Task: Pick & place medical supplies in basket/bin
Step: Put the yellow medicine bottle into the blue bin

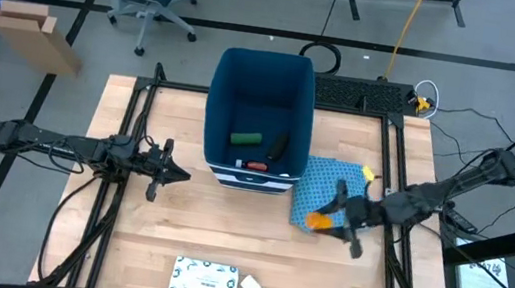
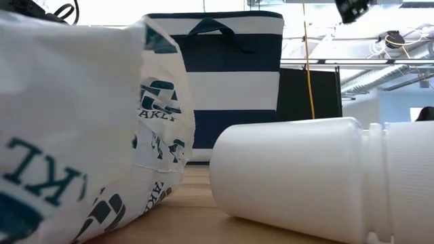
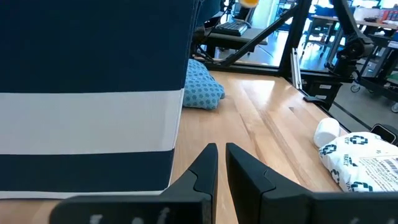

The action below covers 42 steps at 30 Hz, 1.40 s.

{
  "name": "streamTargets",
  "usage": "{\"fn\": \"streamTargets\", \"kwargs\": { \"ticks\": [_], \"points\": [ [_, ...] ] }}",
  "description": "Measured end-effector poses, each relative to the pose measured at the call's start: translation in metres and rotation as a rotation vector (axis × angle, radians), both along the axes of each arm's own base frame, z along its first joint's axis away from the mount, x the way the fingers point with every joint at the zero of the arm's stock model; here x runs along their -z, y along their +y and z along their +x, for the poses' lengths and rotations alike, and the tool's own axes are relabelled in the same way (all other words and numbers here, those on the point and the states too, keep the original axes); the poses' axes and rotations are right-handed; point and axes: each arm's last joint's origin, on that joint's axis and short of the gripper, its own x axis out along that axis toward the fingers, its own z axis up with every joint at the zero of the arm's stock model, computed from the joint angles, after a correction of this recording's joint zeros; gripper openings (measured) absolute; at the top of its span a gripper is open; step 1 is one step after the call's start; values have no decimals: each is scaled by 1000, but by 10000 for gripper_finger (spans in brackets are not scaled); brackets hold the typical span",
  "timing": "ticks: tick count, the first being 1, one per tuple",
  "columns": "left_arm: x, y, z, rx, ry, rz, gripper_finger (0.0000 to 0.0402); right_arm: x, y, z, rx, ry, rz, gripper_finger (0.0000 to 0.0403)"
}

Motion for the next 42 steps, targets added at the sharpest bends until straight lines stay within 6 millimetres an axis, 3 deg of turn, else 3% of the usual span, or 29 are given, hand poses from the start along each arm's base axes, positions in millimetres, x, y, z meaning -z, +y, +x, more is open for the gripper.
{"fn": "streamTargets", "kwargs": {
  "ticks": [8, 21, 42],
  "points": [
    [0, 0, 0, -8, 1, 1, 37, 36, -18, -31, 57, -118, 14, 178],
    [1, 0, 0, -7, 6, 6, 37, 84, -30, -52, 65, -286, 37, 180],
    [1, 0, 0, -8, 6, 3, 37, 84, -31, -53, 84, -302, 63, 180]
  ]
}}
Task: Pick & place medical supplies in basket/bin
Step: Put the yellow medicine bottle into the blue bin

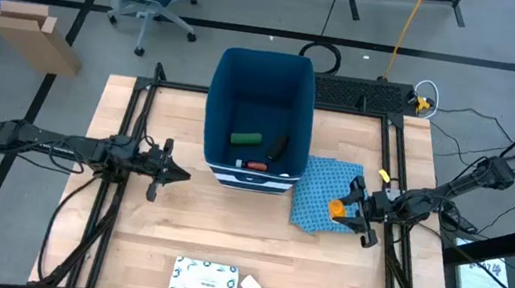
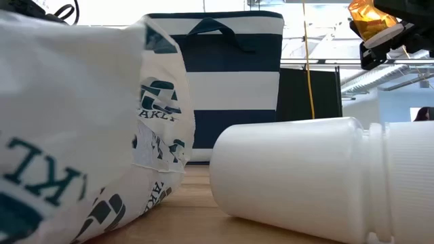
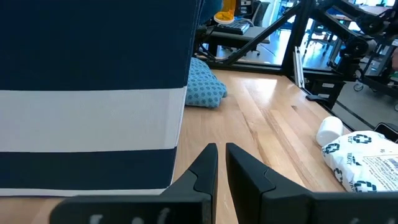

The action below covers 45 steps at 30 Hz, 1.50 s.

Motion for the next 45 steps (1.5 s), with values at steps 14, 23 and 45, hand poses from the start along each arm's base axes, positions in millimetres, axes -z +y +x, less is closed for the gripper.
{"fn": "streamTargets", "kwargs": {
  "ticks": [14, 23, 45],
  "points": [
    [2, 0, 0, -2, 23, -11, 37, -3, -7, 0, 224, -19, -42, 180],
    [2, 0, 0, -4, 22, -12, 37, -78, -12, 17, 351, -40, -187, 180],
    [1, 1, 0, -27, 14, 3, 37, -228, -98, 150, 314, 273, -156, 180]
  ]
}}
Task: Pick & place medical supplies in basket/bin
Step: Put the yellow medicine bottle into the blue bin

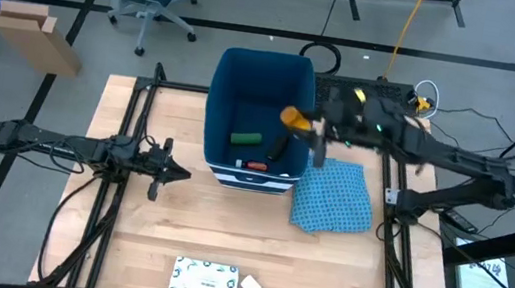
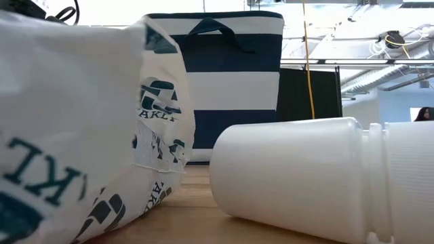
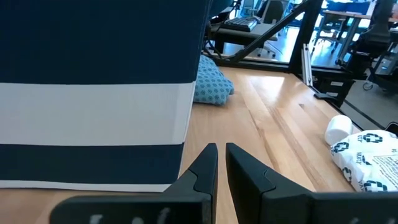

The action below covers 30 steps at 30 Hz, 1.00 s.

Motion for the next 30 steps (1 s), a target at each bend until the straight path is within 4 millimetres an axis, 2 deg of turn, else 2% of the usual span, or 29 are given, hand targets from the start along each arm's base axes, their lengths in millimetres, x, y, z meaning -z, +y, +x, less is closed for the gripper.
{"fn": "streamTargets", "kwargs": {
  "ticks": [2, 5, 9, 13, 19, 30],
  "points": [
    [0, 0, 0, 0, 0, 0, 37, -8, -14, 10, -16, -12, 10, 180],
    [0, 0, 0, 0, 0, 2, 37, -9, -34, 24, -35, 0, 36, 180],
    [0, 0, 0, 3, 3, 16, 37, 5, -54, 42, -45, 34, 57, 180],
    [0, 0, 0, 3, 4, 17, 37, 19, -66, 55, -73, 59, 75, 180],
    [0, 0, 0, -1, 5, -9, 37, 38, -71, 70, -89, 118, 58, 180],
    [0, 0, 0, -7, 4, -3, 37, 42, -68, 72, -169, 124, 56, 180]
  ]
}}
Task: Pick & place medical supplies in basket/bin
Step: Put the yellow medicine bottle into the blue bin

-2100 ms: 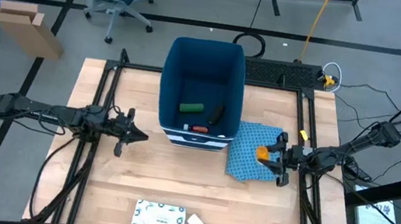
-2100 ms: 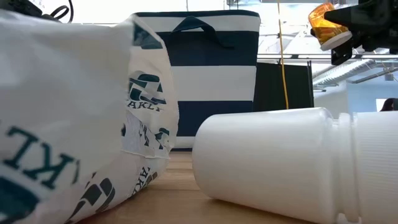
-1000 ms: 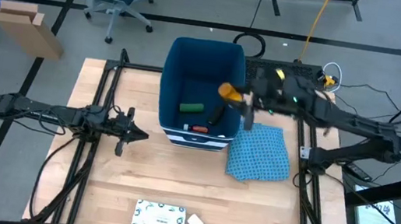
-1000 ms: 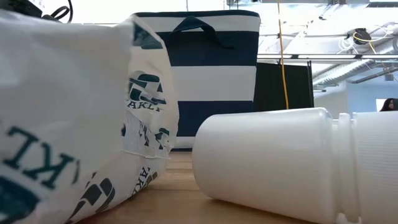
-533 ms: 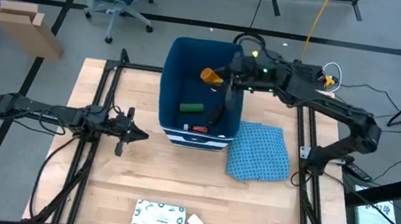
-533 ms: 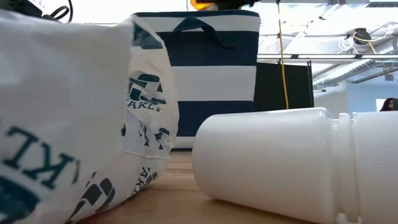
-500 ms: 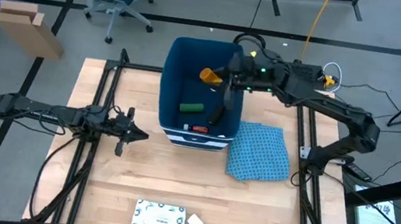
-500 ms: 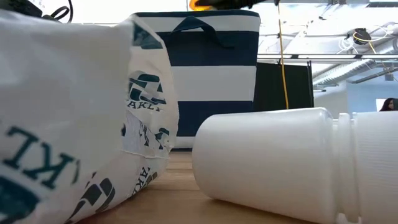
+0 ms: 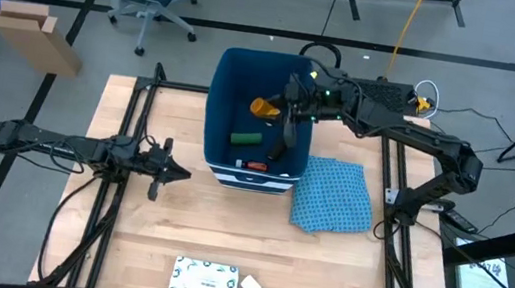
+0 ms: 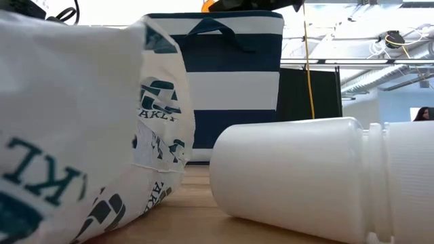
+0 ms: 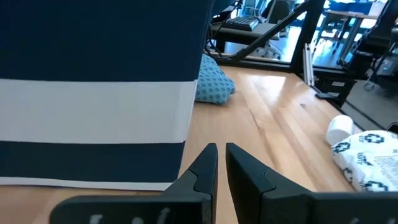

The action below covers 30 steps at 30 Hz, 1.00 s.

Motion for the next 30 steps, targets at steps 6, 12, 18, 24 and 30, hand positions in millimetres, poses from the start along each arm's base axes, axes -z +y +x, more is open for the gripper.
{"fn": "streamTargets", "kwargs": {
  "ticks": [6, 12, 18, 24, 30],
  "points": [
    [0, 1, 0, -41, -1, 19, 37, 1, 10, 3, -34, 4, -18, 180],
    [0, 1, 0, -52, 1, -33, 37, 0, 16, 5, -48, 4, -14, 180],
    [0, 1, 0, -58, 6, -75, 37, -5, 7, 3, 8, -7, 5, 180],
    [0, 1, 0, -50, 4, -25, 37, -2, -4, -3, 35, 34, -14, 180],
    [0, 1, 0, -43, 3, 20, 37, 15, -8, -4, 49, 143, -80, 180]
  ]
}}
